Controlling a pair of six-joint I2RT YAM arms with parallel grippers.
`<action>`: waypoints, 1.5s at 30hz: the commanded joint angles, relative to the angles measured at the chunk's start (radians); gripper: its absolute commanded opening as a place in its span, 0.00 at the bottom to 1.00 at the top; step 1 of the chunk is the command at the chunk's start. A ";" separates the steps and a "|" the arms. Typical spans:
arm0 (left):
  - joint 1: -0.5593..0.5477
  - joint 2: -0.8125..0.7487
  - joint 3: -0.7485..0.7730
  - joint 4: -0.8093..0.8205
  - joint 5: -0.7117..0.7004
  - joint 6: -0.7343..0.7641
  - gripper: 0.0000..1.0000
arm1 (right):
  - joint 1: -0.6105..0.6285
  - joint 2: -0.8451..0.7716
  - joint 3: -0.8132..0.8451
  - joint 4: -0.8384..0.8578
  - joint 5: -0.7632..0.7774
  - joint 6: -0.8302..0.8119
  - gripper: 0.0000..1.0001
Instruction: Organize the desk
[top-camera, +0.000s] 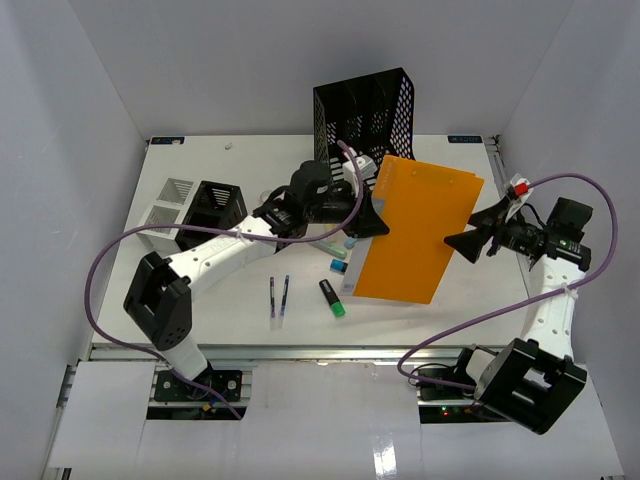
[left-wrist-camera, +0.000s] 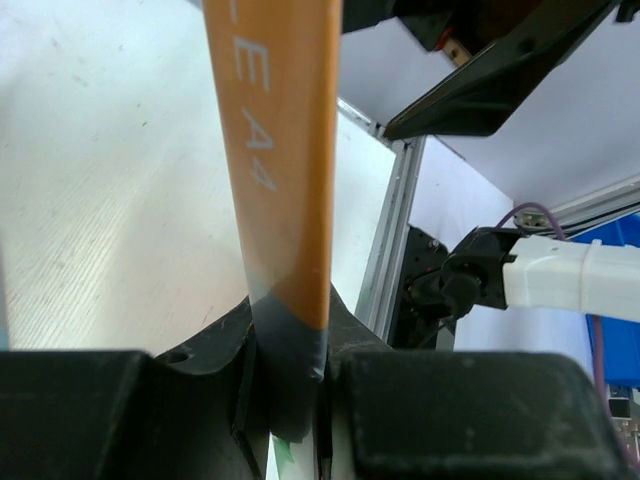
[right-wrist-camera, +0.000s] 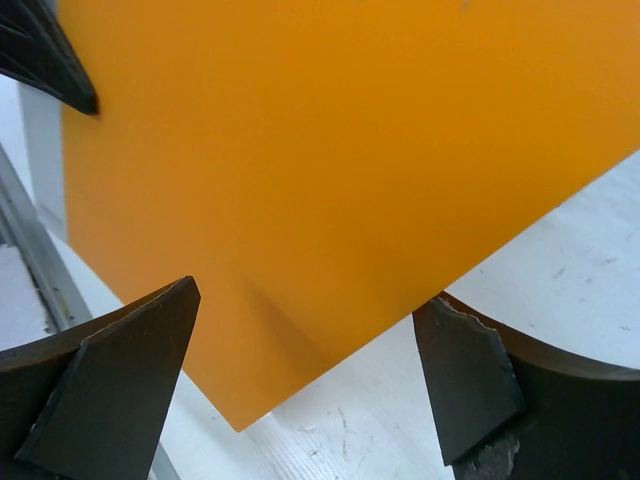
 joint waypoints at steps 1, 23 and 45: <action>0.046 -0.141 -0.045 0.012 -0.012 0.026 0.00 | 0.002 0.003 0.110 0.004 -0.143 0.063 0.95; 0.080 -0.271 -0.160 0.194 0.176 -0.040 0.00 | 0.215 0.051 -0.067 0.784 -0.029 0.807 0.90; 0.121 -0.332 -0.173 0.228 0.229 -0.056 0.00 | 0.231 0.037 -0.045 0.930 -0.122 0.869 0.91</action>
